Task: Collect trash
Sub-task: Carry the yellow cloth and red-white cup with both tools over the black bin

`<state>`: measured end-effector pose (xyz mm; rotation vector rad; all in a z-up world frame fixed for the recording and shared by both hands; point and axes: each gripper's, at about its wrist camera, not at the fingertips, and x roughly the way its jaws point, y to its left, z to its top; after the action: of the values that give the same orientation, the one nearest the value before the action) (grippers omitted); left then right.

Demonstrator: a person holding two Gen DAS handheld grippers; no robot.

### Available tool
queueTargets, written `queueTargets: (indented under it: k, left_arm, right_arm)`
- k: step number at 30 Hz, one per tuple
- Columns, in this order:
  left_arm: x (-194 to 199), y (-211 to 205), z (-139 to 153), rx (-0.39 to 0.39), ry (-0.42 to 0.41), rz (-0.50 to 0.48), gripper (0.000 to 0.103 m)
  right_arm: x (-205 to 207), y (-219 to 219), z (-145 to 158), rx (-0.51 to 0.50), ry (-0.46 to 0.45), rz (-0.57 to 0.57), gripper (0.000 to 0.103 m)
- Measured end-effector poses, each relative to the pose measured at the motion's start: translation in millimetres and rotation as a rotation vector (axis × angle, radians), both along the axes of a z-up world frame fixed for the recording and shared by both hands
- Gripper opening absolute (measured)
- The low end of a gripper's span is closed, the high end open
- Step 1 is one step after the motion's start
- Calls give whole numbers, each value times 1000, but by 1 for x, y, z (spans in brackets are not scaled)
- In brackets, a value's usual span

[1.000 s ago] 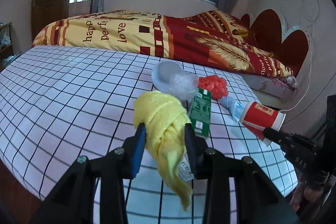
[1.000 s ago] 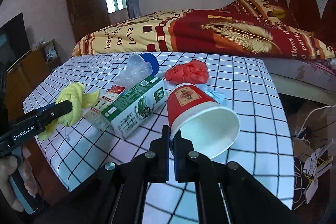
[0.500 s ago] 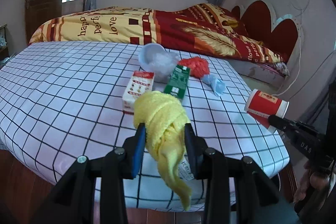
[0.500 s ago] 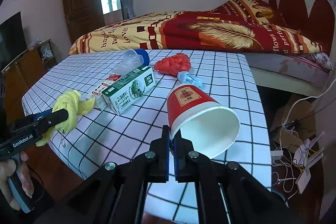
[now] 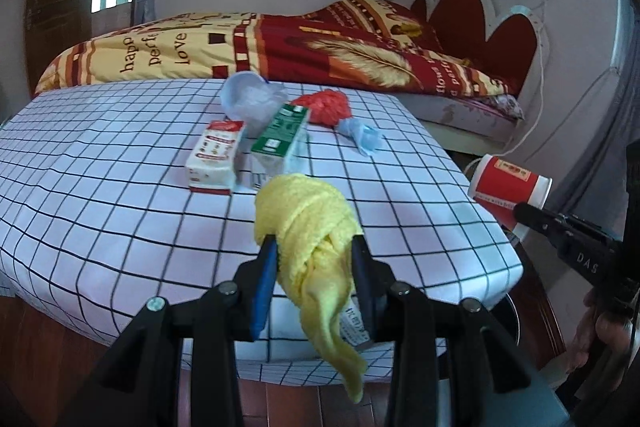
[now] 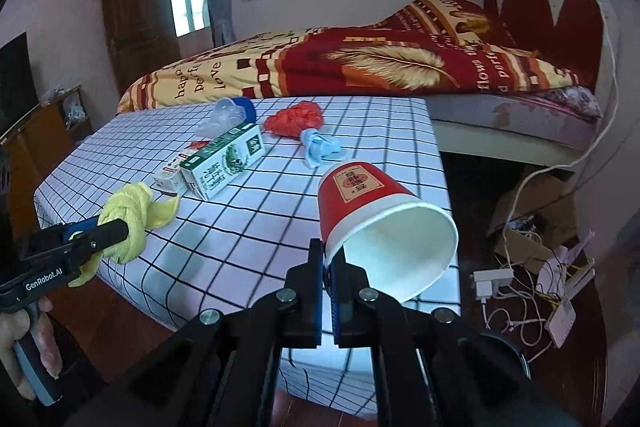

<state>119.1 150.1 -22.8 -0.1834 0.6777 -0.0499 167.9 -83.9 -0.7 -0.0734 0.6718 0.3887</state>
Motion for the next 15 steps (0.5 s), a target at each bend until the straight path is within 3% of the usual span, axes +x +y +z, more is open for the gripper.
queueTargets:
  k: [15]
  left_arm:
    - [-12,-60,9,-2,-15,-129,37]
  right_arm:
    - [-44,-69,10,-7,-21,-132,3]
